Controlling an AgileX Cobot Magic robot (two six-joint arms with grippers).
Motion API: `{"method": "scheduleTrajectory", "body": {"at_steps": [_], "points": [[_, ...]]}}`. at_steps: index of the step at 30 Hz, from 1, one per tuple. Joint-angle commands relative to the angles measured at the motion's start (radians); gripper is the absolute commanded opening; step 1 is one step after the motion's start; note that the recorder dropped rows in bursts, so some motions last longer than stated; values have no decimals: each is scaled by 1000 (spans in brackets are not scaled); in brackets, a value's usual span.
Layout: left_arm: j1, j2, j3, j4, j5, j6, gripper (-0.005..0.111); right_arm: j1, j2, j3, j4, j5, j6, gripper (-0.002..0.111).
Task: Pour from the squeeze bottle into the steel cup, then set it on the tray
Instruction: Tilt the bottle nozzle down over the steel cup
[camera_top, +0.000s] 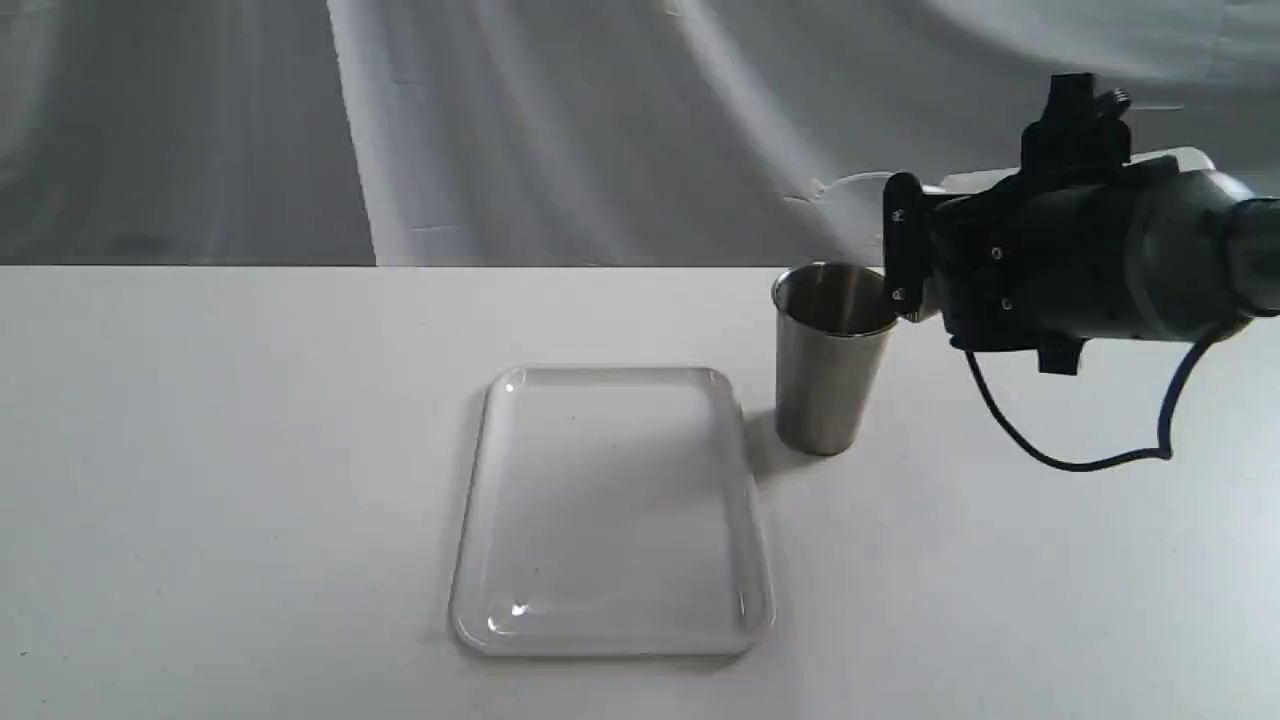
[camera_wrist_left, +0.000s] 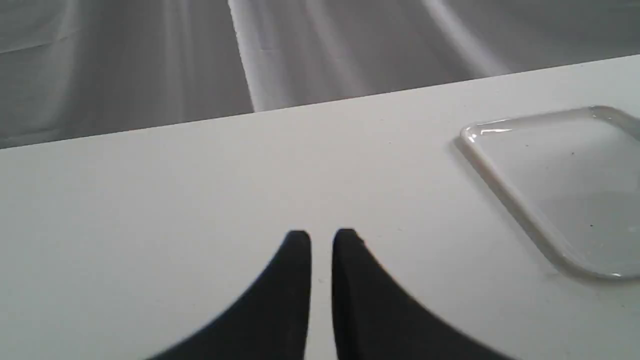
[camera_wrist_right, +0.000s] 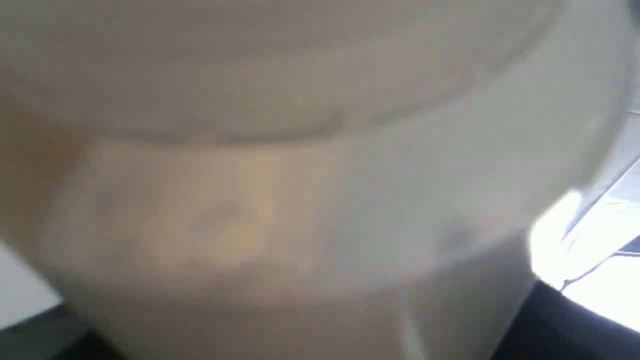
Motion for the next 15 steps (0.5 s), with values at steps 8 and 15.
{"method": "scheduleTrajectory", "body": {"at_steps": [8,15], "points": [[-3,-5,4,1,-7,-2,8,3,-12,-9,-68,50,-33,44],[-3,-5,4,1,-7,-2,8,3,-12,-9,-95,59,-58,44]]}}
